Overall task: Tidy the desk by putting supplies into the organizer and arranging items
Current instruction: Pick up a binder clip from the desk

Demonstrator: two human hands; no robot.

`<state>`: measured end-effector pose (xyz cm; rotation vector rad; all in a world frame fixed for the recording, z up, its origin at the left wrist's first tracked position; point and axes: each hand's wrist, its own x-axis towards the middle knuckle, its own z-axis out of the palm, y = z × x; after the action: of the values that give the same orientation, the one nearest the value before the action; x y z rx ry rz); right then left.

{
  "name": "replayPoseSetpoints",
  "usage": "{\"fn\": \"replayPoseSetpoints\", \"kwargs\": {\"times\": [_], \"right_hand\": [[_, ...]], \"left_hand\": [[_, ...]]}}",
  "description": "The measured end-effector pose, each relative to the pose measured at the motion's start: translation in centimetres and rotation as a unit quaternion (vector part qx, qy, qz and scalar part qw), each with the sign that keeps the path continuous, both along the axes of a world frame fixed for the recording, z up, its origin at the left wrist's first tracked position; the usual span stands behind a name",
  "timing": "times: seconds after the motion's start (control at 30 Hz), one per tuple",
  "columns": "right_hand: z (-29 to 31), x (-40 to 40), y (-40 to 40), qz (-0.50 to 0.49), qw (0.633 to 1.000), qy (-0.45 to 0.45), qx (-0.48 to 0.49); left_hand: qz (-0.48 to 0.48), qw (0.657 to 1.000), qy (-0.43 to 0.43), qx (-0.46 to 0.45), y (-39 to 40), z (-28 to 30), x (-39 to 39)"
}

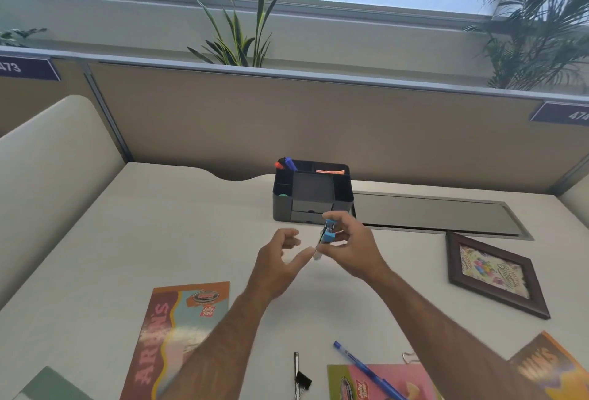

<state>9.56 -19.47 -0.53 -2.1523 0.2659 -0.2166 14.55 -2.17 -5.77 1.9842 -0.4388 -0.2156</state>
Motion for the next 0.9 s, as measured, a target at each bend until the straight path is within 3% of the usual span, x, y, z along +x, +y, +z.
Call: {"fn": "replayPoseSetpoints", "kwargs": {"times": [0.07, 0.17, 0.27, 0.53, 0.9], "right_hand": [[1.1, 1.4, -0.5, -0.008, 1.0, -0.021, -0.006], [3.1, 4.2, -0.6, -0.021, 0.998, -0.046, -0.024], [4.7, 7.6, -0.2, -0.021, 0.997, -0.06, -0.041], [5.0, 15.0, 1.4, -0.023, 0.992, -0.061, -0.111], [1.3, 19.0, 1.5, -0.003, 0.988, 0.05, -0.143]], "left_hand": [[-0.006, 0.992, -0.059, 0.112, 0.6, -2.2, 0.5], [-0.057, 0.947, -0.133, 0.285, 1.3, -5.3, 0.7], [-0.079, 0.902, -0.199, 0.376, 1.5, -7.1, 0.0], [-0.085, 0.899, -0.205, 0.377, 1.5, -7.0, -0.4], [-0.077, 0.901, -0.214, 0.369, 1.5, -7.3, -0.3]]}}
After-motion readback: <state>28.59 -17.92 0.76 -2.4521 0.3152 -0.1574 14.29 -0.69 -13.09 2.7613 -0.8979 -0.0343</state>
